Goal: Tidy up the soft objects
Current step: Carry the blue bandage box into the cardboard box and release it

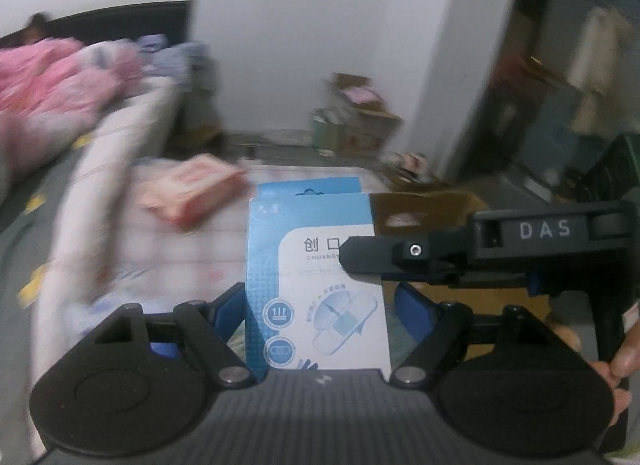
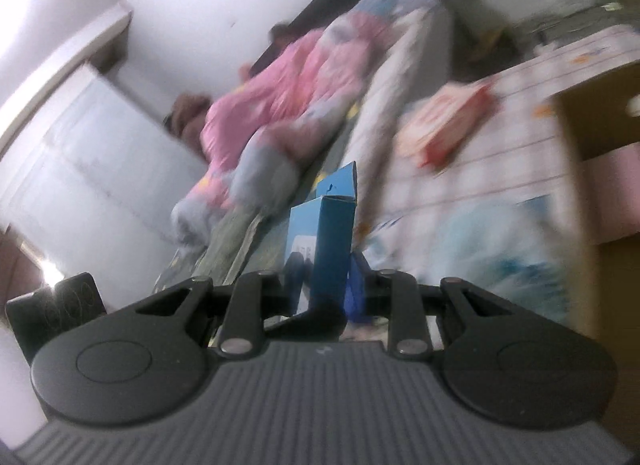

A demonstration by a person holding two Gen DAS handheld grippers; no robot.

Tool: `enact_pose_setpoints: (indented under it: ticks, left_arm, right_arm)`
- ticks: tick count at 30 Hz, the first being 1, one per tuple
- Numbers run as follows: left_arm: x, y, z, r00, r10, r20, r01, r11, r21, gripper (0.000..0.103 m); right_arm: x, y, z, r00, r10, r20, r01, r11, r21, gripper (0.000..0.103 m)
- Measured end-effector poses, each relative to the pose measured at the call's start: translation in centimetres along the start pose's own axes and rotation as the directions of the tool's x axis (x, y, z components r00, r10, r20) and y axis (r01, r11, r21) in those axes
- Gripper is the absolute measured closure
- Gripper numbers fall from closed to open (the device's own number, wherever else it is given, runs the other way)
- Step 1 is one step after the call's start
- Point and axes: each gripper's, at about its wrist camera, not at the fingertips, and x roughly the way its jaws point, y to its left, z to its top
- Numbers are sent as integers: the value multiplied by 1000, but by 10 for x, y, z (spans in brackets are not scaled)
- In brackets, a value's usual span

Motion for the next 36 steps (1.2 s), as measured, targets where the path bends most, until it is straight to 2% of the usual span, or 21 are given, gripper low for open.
enact_pose_setpoints:
  ticks: [4,7,11,16,21,24,26,27,29,32,34,36]
  left_arm:
    - [48,-47,22,996,-70,-59,73,995,63,23]
    - [90,-78,35,986,-116,-119,127,988,87,23]
    - [144,-108,47,973,-129,-190,156,979,132,23]
    - [209,-126,58,948,-132,-289,177,975,136,23]
    - [265,-133,65,930,-89,-356,140,983,121,23]
    - [295,-133,66,909,-71,-411,124,987,103,23]
    - [307,-131,63,893,-71,-445,125,988,91,24]
    - [311,-131,62,890,-69,-451,126,987,96,24]
    - [313,-135,58,890,-65,-452,129,985,113,23]
    - [308,-139,54,893,-62,-446,136,982,135,23]
    - [303,-140,53,896,-60,-441,139,979,148,23]
    - [300,-140,53,899,-46,-436,127,979,158,23]
  right_arm:
    - [-40,-50,22,997,-68,48,65,996,63,80]
    - [-60,-89,36,991,-114,64,107,988,116,80]
    - [-70,-148,61,987,-151,47,139,970,201,80]
    - [-54,-198,91,980,-200,1,195,954,230,80]
    - [-28,-243,117,972,-223,-73,234,942,239,80]
    - [-10,-264,127,961,-247,-125,269,939,215,80]
    - [0,-272,129,949,-276,-153,302,935,186,80]
    - [4,-275,129,942,-294,-164,319,934,160,80]
    - [9,-280,127,926,-332,-179,358,923,139,81]
    - [9,-289,123,925,-330,-187,358,924,137,81]
    - [9,-287,123,918,-352,-182,372,923,96,80]
    - [9,-283,123,902,-392,-181,405,913,45,79]
